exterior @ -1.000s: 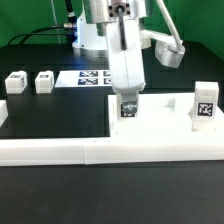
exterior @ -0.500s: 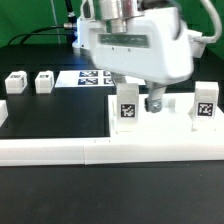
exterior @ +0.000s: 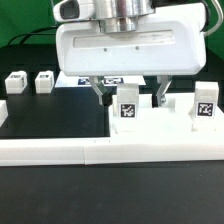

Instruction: Assemble square table

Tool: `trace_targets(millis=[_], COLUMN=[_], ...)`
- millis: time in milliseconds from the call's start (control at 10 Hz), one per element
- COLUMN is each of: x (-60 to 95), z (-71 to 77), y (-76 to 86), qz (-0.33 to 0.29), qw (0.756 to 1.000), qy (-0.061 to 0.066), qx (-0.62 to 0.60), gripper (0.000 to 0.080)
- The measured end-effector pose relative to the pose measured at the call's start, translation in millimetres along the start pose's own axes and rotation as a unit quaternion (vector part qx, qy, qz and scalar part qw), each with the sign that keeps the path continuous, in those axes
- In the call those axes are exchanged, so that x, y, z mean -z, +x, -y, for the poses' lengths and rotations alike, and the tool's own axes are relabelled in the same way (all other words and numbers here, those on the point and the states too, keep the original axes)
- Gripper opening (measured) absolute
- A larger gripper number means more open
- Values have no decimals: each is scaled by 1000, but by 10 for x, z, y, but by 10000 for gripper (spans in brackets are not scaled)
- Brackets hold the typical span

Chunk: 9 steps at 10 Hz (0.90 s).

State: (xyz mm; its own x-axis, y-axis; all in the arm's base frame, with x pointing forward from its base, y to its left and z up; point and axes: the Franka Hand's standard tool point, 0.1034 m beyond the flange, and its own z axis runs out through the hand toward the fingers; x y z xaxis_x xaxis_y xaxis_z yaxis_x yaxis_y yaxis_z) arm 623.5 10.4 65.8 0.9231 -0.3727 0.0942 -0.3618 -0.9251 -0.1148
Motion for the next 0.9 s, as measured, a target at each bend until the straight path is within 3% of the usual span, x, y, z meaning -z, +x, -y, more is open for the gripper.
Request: trace_targets(millis=[100,400,600,900], x=[-12,-15,-19,-26], z=[-35,-43,-41,-51], y=[-10,-4,-7,2], qz=[1,-1,-1,2], qw=[997,998,1000,990], qy=[-1,-2,-1,-4], qx=[79,67,4,-141], gripper=[649,588,314,290])
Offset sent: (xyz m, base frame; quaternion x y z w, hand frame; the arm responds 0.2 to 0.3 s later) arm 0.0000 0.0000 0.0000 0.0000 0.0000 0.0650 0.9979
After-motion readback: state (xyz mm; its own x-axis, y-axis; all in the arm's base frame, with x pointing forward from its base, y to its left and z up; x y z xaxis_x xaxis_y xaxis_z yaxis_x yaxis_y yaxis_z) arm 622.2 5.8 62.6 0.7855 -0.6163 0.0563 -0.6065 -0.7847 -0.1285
